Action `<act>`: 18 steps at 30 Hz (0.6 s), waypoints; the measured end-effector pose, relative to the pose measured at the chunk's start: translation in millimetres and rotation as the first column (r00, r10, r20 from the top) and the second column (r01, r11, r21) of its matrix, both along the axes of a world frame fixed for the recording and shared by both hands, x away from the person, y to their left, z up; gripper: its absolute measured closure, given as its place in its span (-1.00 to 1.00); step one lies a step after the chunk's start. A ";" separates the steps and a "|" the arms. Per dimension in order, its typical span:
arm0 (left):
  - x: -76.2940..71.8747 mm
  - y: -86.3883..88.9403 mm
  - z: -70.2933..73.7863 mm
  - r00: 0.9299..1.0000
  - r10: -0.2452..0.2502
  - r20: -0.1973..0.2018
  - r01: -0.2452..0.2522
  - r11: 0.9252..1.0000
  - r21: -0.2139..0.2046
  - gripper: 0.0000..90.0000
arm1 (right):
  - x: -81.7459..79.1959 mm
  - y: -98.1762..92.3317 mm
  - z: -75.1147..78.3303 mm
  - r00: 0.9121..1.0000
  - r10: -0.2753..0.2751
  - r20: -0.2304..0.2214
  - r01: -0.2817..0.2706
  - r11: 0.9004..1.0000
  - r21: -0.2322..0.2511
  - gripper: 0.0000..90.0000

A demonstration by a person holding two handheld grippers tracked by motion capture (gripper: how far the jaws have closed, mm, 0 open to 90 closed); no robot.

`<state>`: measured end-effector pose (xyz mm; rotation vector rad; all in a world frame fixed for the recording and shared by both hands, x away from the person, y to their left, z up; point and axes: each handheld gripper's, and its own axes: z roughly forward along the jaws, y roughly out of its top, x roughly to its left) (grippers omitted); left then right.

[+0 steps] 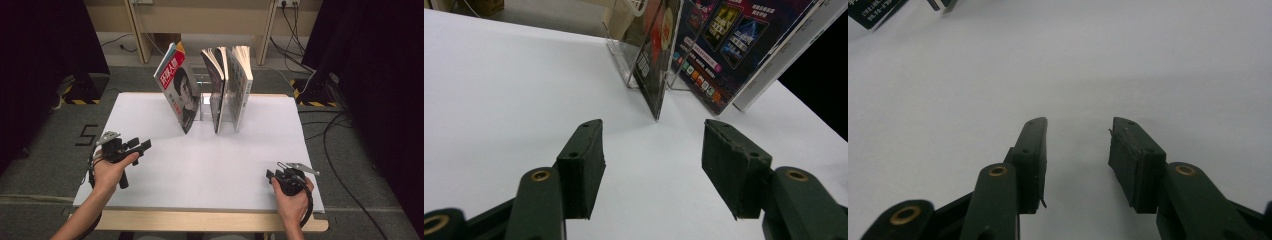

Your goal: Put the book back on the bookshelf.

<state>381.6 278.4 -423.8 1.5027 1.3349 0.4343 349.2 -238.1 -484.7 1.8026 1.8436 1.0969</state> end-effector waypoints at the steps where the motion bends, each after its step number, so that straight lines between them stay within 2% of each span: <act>1: -1.2 0.7 -1.0 1.000 -0.002 0.000 0.002 1.000 0.001 -0.08 | 0.1 -0.2 -0.1 1.000 0.003 0.002 -0.003 1.000 -0.001 0.31; 18: -19.3 13.1 -24.6 0.999 0.002 -0.033 -0.001 1.000 0.001 -0.08 | -0.2 1.4 0.4 1.000 0.001 -0.002 -0.001 1.000 -0.002 0.30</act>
